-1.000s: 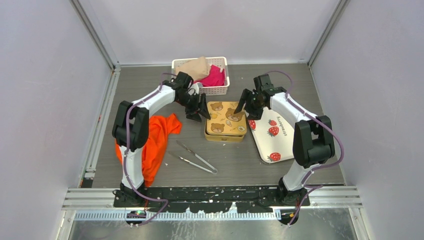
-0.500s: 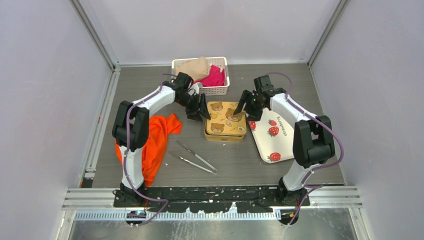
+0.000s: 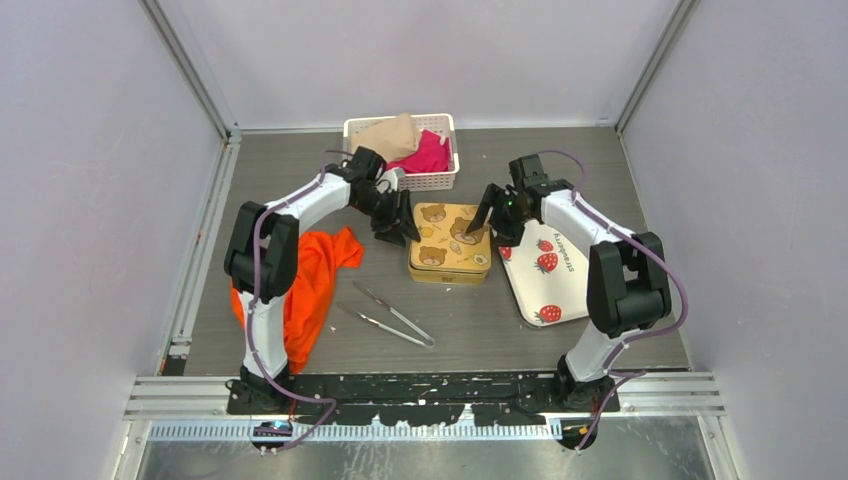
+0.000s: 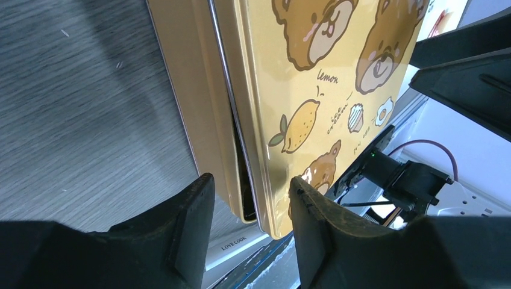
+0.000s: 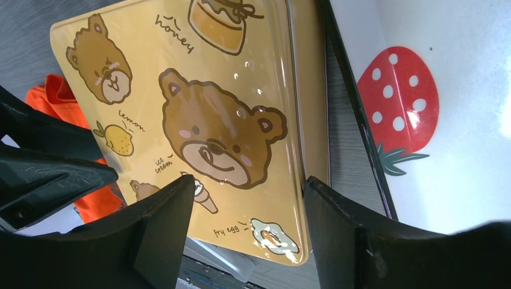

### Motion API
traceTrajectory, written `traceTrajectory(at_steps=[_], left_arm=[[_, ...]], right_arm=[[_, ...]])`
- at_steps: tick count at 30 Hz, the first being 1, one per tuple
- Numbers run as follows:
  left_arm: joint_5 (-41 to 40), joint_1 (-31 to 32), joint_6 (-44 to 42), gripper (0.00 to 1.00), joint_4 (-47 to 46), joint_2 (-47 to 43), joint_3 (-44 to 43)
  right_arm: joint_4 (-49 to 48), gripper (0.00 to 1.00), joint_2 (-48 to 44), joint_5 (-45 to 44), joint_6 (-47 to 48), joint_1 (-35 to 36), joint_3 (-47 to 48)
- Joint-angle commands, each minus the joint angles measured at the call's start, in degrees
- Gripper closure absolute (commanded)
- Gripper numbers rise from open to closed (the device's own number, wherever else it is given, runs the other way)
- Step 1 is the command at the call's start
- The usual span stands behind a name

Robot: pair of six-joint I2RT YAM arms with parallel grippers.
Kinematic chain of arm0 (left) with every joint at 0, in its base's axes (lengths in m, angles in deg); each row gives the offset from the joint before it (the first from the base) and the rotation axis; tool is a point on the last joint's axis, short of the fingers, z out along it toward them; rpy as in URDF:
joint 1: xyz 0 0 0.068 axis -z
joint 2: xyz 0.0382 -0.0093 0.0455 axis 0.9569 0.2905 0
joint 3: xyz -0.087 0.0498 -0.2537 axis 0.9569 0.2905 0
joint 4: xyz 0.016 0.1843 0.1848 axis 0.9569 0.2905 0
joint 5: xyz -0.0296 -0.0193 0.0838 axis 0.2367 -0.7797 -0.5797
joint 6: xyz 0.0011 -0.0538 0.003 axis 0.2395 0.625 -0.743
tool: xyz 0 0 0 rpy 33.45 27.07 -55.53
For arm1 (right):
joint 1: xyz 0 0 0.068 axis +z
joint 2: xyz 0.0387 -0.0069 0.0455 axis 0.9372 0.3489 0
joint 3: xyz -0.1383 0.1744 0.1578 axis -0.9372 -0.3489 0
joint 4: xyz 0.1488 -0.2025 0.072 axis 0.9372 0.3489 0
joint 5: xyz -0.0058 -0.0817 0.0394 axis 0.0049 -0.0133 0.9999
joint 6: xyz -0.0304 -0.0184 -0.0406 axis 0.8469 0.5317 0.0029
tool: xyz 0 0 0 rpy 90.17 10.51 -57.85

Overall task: Pack the chocolate
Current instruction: Close the box lid on the packing box.

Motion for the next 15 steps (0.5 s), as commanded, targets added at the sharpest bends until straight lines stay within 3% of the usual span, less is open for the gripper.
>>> traceTrajectory(at_steps=[1,15], left_arm=[[1.6,-0.7,-0.1,0.5,-1.6,-1.9,0.8],[2.2,-0.7,0.6,0.51,-2.9,-3.2,3.0]], right_arm=[[0.4,0.29,-4.0,2.3,0.8,0.1,-0.2],[1.7,0.32,-4.9,4.8,1.6,1.3,-1.3]])
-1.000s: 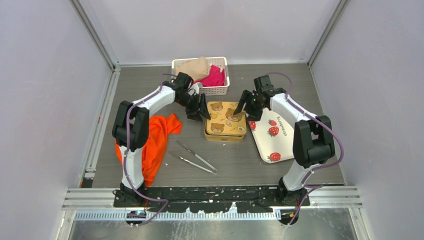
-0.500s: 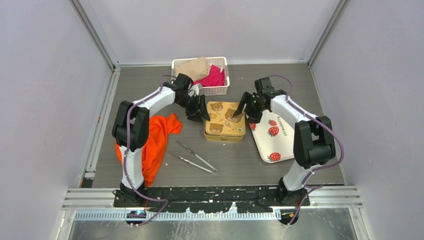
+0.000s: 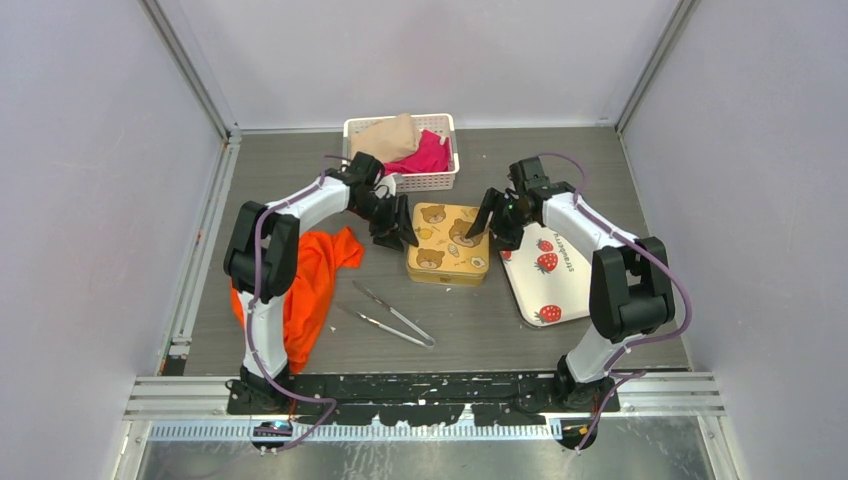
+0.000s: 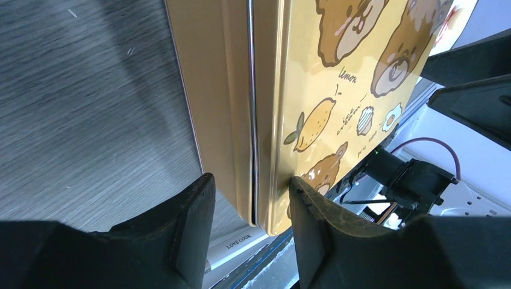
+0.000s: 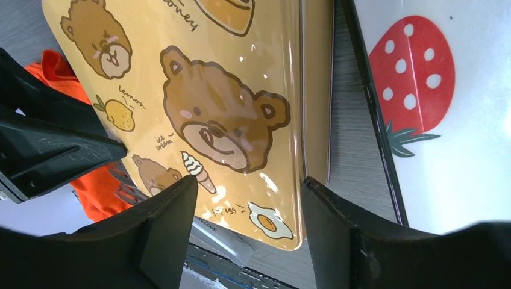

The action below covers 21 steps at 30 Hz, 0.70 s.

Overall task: Pack the chocolate
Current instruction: Close the box lid on the packing box.

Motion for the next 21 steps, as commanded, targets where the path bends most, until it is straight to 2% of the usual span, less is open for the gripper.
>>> traceTrajectory(at_steps=[1,15,21], left_arm=[[1.9,-0.4,0.6,0.5,-2.2,-3.2,0.3],[1.8,-0.4,0.8,0.54,-2.3,-3.2,0.9],[1.1,-0.4,0.7,0.59,-2.0,-2.9,0.7]], right_arm=[[0.5,0.32,-2.8,2.3,0.7,1.3,0.1],[-0.2,0.33,-2.2,2.3,0.1,1.7,0.4],[-0.7,0.33,-1.9,2.1,-0.3,1.7,1.9]])
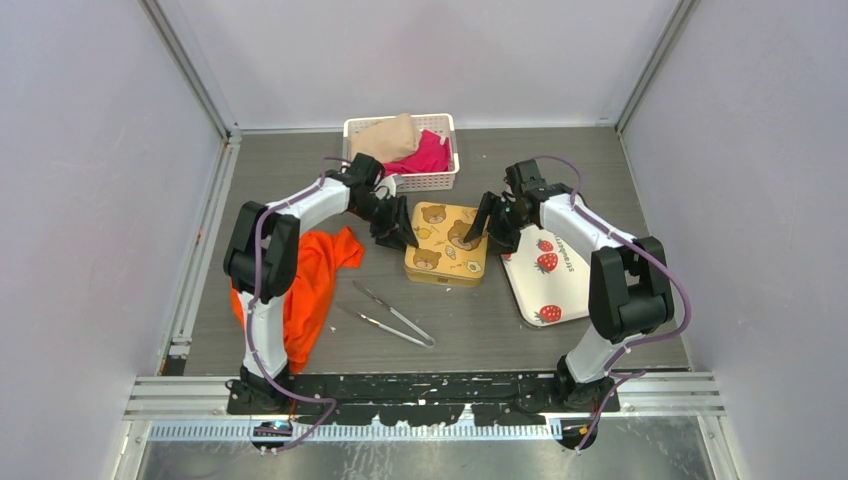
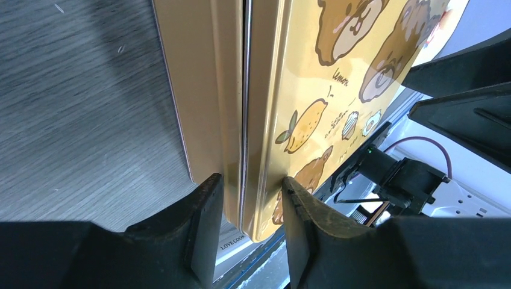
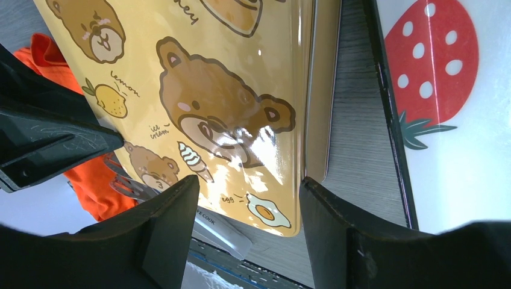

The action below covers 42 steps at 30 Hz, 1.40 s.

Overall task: Pack the chocolate
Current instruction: Close the box lid on the packing box.

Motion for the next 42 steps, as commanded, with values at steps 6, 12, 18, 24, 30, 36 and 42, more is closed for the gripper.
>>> traceTrajectory(at_steps=[6,12,18,24,30,36,42], left_arm=[[0.0,-0.4,-0.8,0.65,-0.3,-2.5,-0.8],[-0.4,-0.6,-1.2,0.64,0.2,-2.6,-0.8],[-0.4,-0.6,-1.3,0.62,0.3,-2.5,-1.1],[-0.4,-0.8,-1.3,0.62,0.3,-2.5,-1.0],[-0.5,-0.9,-1.5,0.61,0.4,-2.5,-0.8],[-1.5,-1.0,-1.4,0.56,0.9,-2.1,-1.0],[-1.3,-1.1,-1.6,0.42,1.2,-1.8,-1.4]], right_arm=[[-2.1,0.33,-1.7,1.5,-1.1,0.5,3.8],[-3.1,0.33,-1.3,2.1,-1.9,0.6,4.4],[-2.6,0.34,-2.1,-2.3,-2.4,0.5,4.3],[-0.6,0.26,-3.1,-11.7,-2.7,0.5,4.7],[-2.4,0.25,-0.1,-11.2,-4.5,0.5,4.5],[-6.5,0.26,3.1,-6.2,-5.3,0.5,5.7],[-8.6,0.26,5.0,-4.4,-5.9,0.5,6.7]])
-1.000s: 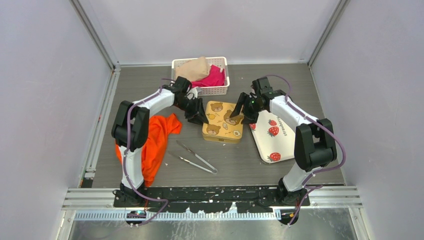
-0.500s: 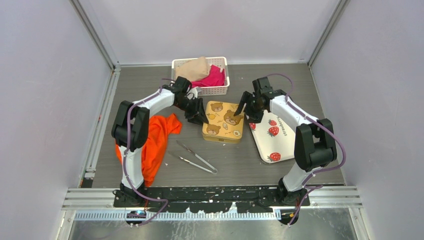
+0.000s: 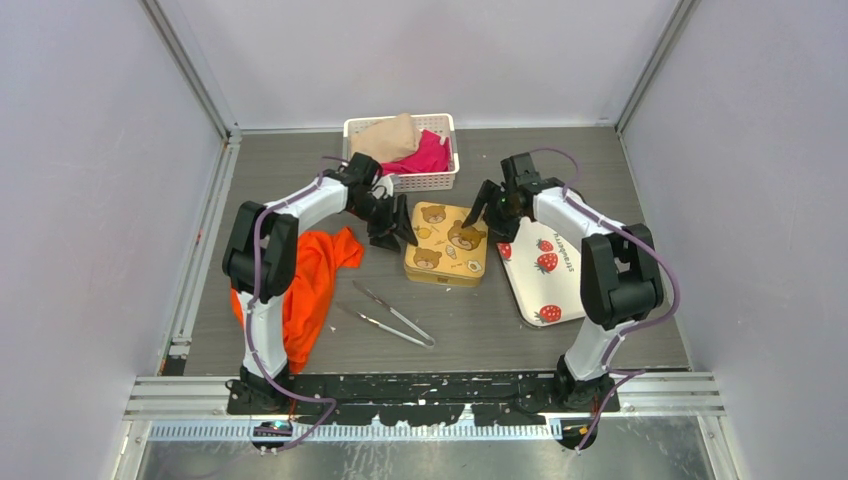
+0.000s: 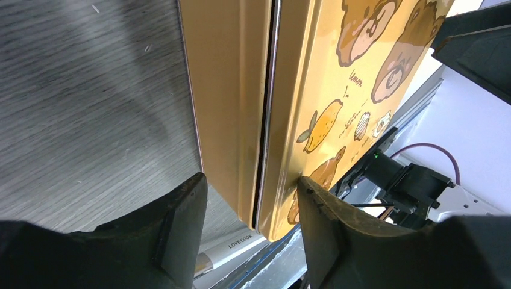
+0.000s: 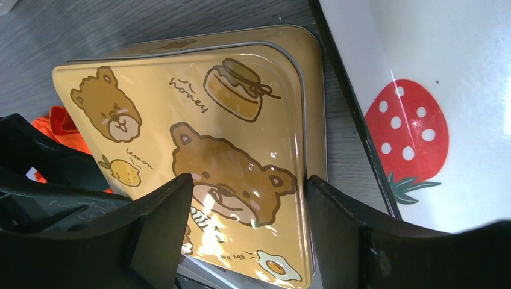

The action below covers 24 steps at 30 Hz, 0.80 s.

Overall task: Pack the chocolate
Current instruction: Close the box lid on the packing box.

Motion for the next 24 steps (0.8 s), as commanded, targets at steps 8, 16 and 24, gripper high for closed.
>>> traceTrajectory(at_steps=[8,16,24], left_arm=[[0.3,-0.6,-1.3,0.58,0.5,-1.1,-2.0],[-0.3,-0.8,-1.3,0.64,0.9,-0.8,-1.9],[-0.5,-0.9,-1.3,0.75,1.0,-0.9,-2.1]], right_arm=[[-4.1,0.27,-0.5,2.0,-1.0,0.2,3.4],[-6.2,0.27,-0.6,3.6,-1.8,0.2,3.7],[-7.0,0.28,-0.9,4.3,-2.0,0.3,4.3]])
